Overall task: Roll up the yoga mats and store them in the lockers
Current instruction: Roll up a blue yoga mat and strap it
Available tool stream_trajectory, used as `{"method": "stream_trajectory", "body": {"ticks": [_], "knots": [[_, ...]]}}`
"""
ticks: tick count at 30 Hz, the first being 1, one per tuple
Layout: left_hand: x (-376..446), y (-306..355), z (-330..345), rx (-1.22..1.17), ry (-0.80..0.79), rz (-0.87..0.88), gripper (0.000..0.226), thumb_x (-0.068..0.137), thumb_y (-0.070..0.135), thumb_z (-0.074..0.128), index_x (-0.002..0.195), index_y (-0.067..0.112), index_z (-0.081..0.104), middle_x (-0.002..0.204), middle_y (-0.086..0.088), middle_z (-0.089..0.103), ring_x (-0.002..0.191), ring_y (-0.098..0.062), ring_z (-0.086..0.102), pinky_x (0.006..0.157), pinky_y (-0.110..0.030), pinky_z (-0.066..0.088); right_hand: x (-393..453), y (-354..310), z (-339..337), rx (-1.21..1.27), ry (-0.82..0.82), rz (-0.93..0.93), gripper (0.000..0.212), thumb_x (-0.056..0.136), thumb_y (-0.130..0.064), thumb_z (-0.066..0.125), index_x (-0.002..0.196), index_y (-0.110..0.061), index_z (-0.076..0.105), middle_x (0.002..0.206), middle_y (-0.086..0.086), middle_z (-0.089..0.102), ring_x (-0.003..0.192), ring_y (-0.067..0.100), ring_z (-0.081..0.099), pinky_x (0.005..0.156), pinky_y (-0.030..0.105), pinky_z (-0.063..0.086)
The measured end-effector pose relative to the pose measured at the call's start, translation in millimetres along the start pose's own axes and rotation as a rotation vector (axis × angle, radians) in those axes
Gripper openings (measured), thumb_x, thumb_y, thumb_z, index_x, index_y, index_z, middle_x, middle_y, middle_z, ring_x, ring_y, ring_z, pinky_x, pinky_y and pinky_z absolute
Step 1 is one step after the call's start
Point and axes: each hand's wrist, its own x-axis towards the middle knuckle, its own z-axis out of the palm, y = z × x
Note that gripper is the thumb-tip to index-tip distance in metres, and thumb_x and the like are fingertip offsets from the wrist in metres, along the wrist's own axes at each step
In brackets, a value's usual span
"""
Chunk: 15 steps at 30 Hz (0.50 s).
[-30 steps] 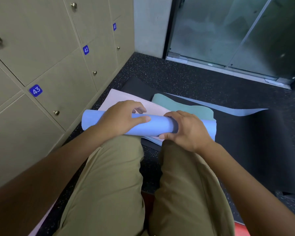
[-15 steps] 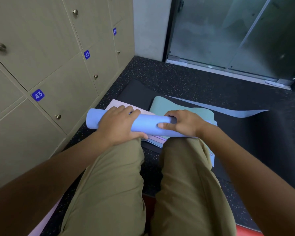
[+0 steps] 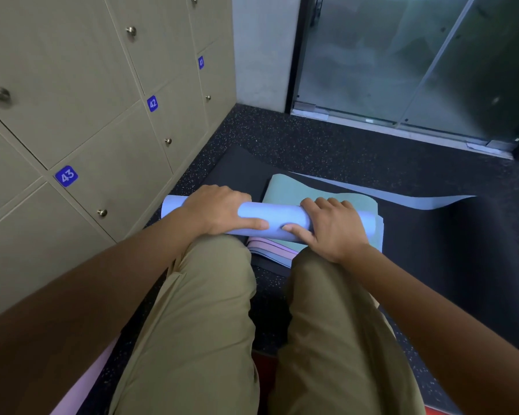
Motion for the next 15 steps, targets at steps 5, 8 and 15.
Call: {"method": "stream_trajectory", "body": {"ticks": [5,8,15], "knots": [[11,-6,-2,-0.018,-0.047,0.032,0.069,0.067,0.096,0.051,0.088,0.031,0.056,0.075,0.01,0.058,0.072,-0.018,0.055,0.063,-0.035,0.04,14,0,-5,-0.012,-0.014,0.009,0.093,0.082,-0.089,-0.002,0.092,-0.018,0.058,0.075,0.003,0.063,0.067,0.027,0.058,0.063,0.036,0.04],[14,-8,0,0.004,-0.01,0.073,0.071,0.065,0.095,0.055,0.084,0.027,0.049,0.073,0.009,0.056,0.07,-0.019,0.054,0.061,-0.035,0.038,21,2,-8,-0.042,-0.026,0.015,0.091,0.079,-0.087,-0.001,0.092,-0.019,0.058,0.077,0.002,0.066,0.067,0.026,0.059,0.058,0.035,0.036],[22,0,-26,0.085,0.064,0.107,0.061,0.074,0.089,0.055,0.079,0.03,0.043,0.068,0.011,0.045,0.07,-0.024,0.05,0.058,-0.036,0.027,35,15,-22,-0.092,0.031,-0.033,0.099,0.079,-0.088,-0.01,0.091,-0.019,0.06,0.074,0.002,0.067,0.064,0.025,0.061,0.057,0.033,0.048]]}}
